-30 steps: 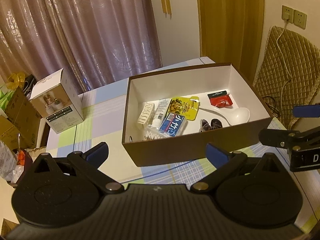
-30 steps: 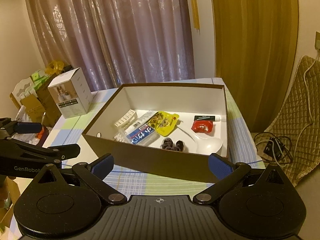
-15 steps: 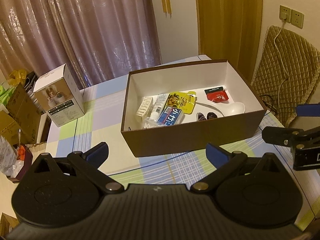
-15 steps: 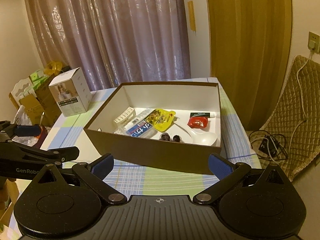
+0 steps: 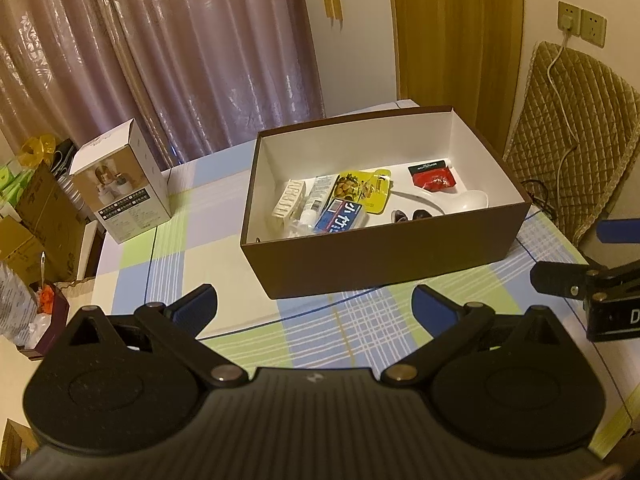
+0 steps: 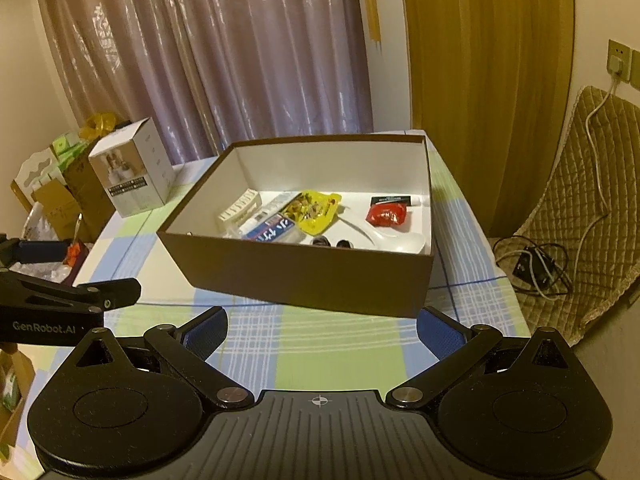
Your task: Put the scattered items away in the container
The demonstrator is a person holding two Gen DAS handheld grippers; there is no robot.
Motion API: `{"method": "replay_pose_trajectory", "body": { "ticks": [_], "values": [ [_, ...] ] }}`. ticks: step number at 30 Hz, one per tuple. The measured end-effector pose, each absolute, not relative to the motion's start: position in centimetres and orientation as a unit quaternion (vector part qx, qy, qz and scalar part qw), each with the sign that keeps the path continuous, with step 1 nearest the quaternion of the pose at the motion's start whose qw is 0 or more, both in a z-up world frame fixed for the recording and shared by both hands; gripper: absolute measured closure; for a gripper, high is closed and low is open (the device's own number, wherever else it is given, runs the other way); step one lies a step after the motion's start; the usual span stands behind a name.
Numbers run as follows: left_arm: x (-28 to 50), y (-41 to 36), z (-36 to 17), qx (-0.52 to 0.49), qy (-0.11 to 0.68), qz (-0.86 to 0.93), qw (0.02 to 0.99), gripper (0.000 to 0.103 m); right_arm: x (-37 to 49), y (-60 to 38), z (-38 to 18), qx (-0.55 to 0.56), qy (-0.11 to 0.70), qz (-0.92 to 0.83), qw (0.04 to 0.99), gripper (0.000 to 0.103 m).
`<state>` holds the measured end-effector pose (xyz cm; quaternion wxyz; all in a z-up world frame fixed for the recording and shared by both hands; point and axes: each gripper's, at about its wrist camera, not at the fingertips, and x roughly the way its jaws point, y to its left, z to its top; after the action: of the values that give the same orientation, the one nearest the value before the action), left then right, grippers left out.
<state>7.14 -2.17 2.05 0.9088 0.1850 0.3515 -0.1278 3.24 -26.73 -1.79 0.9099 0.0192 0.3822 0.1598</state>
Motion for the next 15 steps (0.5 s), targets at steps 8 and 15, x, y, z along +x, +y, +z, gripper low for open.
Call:
{"method": "replay_pose_trajectory", "body": {
  "ticks": [8, 15],
  "values": [
    [6.79, -2.01, 1.41, 0.186, 0.361, -0.124, 0.906, 0.001, 2.75, -26.60, -2.32, 0.015, 0.388, 0.162, 0.907, 0.000],
    [6.65, -1.92, 1.71, 0.184, 0.355, -0.124, 0.908, 0.001, 2.66, -26.42, -1.90, 0.009, 0.378, 0.162, 0.911, 0.000]
  ]
}}
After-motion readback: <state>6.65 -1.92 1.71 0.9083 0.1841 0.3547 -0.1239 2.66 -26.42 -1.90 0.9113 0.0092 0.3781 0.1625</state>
